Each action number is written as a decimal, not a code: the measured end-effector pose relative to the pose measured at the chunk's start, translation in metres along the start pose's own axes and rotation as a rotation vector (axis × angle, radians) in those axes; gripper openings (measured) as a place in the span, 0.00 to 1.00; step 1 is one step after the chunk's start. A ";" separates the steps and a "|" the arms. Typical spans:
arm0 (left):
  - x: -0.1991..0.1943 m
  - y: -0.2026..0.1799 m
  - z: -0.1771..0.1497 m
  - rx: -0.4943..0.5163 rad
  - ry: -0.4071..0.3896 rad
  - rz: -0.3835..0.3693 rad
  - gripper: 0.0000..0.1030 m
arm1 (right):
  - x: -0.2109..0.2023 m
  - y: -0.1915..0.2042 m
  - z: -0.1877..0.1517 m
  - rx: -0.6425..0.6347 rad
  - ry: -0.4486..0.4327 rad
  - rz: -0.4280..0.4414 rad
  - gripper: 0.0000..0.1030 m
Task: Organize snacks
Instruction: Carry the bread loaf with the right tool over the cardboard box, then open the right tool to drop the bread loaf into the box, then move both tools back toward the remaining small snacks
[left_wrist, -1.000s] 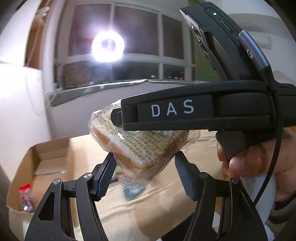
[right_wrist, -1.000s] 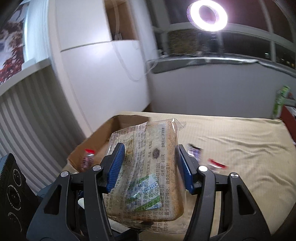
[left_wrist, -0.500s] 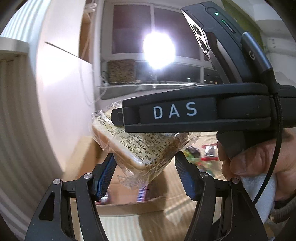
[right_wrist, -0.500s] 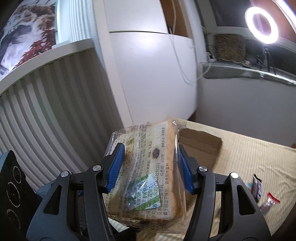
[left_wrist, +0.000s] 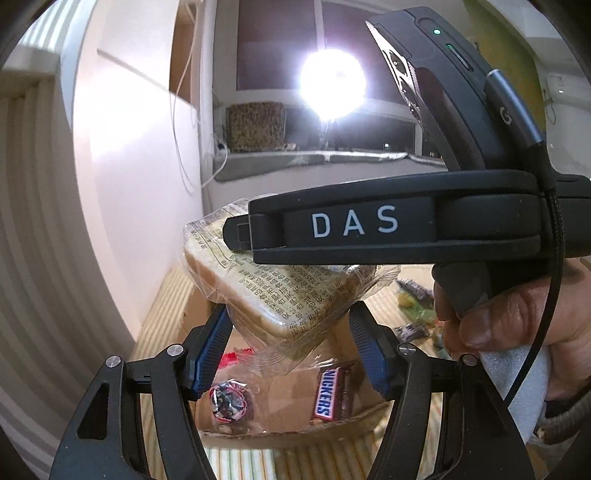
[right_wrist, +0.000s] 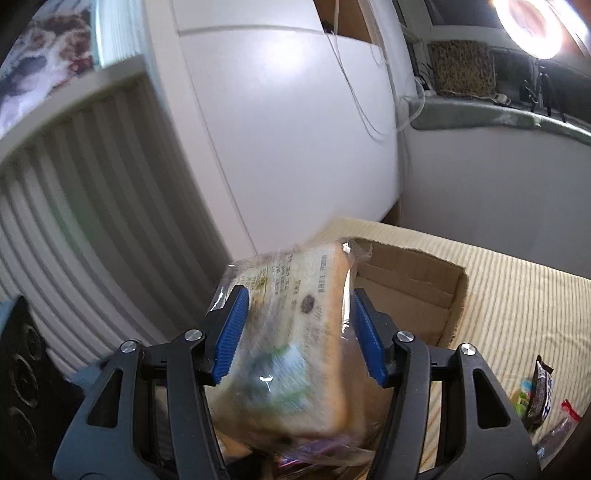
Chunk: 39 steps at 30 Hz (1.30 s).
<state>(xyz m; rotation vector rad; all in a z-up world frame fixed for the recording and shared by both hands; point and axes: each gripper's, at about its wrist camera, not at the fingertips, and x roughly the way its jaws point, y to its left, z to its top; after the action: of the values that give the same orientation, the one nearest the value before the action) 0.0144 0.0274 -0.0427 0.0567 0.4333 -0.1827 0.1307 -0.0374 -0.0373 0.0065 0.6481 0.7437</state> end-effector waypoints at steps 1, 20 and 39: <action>0.004 0.003 -0.001 -0.005 0.013 0.014 0.66 | 0.003 -0.004 -0.002 -0.004 -0.004 -0.058 0.67; -0.054 0.037 0.017 -0.074 -0.067 0.194 0.79 | -0.065 0.030 -0.010 -0.069 -0.130 -0.215 0.93; -0.036 -0.030 0.016 0.025 -0.028 0.109 0.80 | -0.136 -0.033 -0.064 0.083 -0.168 -0.310 0.96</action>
<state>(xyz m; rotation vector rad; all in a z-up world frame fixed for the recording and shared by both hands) -0.0163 0.0020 -0.0134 0.1020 0.3993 -0.0817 0.0415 -0.1614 -0.0223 0.0433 0.5042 0.4121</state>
